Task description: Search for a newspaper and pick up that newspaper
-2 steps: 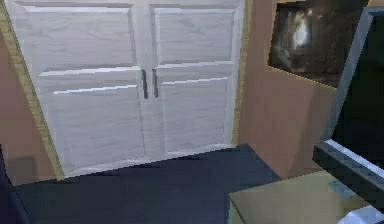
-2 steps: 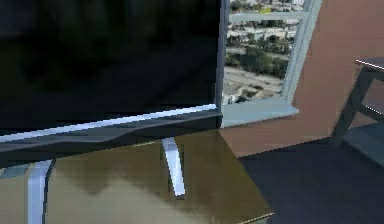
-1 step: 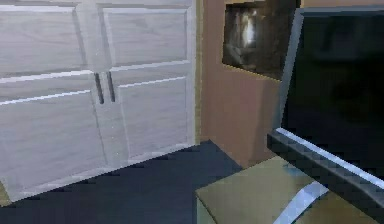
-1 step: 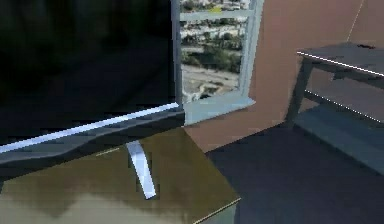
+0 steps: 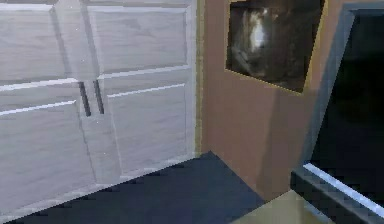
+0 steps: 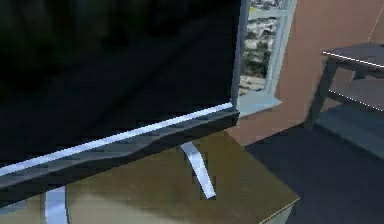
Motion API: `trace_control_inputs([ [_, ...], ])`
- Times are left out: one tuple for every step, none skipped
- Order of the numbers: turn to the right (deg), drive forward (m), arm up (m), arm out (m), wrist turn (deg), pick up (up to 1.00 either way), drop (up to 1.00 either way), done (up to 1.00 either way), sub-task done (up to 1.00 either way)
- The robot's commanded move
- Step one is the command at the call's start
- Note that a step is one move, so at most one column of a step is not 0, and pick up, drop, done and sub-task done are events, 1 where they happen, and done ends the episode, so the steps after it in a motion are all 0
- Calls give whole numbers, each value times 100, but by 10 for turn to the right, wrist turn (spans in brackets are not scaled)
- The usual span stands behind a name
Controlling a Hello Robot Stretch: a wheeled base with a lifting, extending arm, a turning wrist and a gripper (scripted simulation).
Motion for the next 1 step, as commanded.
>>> trace_control_inputs([
  [-420,0,0,0,0,0,0,0,0],
])
